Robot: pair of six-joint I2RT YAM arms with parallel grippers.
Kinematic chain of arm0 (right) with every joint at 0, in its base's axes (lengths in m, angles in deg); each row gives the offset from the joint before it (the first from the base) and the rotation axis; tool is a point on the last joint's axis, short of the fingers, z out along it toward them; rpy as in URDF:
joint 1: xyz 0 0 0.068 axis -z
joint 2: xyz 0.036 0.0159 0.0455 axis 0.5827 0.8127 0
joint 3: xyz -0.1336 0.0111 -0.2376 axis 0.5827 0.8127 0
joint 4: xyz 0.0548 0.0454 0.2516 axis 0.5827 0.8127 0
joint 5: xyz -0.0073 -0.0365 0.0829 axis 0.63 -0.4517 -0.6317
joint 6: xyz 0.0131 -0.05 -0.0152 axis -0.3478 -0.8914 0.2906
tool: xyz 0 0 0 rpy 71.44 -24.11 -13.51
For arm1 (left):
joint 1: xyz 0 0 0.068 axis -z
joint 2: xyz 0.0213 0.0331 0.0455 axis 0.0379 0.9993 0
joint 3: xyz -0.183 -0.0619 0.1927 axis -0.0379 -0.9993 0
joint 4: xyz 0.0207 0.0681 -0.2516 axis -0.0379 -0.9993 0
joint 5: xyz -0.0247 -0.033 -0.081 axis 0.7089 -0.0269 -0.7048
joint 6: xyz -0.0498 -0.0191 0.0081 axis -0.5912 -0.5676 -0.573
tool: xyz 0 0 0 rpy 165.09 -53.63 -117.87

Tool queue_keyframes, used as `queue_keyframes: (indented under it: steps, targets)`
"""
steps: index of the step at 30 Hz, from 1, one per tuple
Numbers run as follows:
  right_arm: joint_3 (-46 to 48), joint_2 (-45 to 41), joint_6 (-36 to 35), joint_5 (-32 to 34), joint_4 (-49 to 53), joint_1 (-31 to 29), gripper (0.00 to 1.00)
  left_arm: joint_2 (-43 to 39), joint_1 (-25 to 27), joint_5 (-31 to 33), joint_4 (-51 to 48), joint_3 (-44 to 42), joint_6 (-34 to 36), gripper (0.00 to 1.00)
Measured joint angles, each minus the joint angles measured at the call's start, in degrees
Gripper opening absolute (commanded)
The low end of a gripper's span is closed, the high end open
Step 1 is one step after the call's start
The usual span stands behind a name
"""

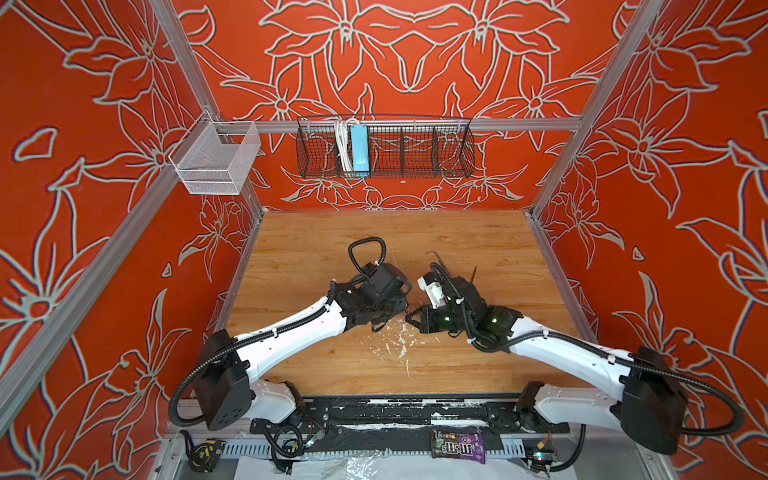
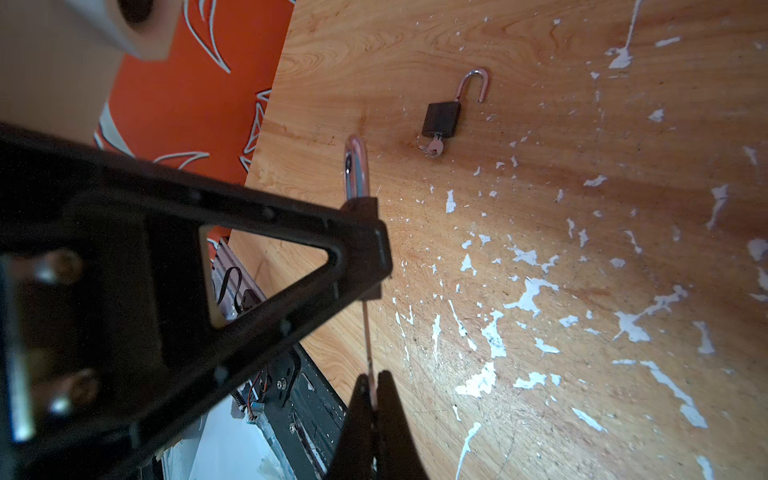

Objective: Unlock with the key

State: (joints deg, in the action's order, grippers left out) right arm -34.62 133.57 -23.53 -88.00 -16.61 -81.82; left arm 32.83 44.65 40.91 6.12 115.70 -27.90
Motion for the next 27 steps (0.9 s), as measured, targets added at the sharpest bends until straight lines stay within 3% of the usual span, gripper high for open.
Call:
queue_keyframes:
  steps: [13,27]
  targets:
    - [-0.59,0.44,0.57,1.84,0.52,-0.85,0.0,0.13,-0.26,-1.95,0.59,-0.09,-2.62,0.0]
    - [-1.6,3.48,1.4,0.44,-1.27,-0.24,0.0,0.15,-0.28,1.14,0.7,-1.03,-5.38,0.0]
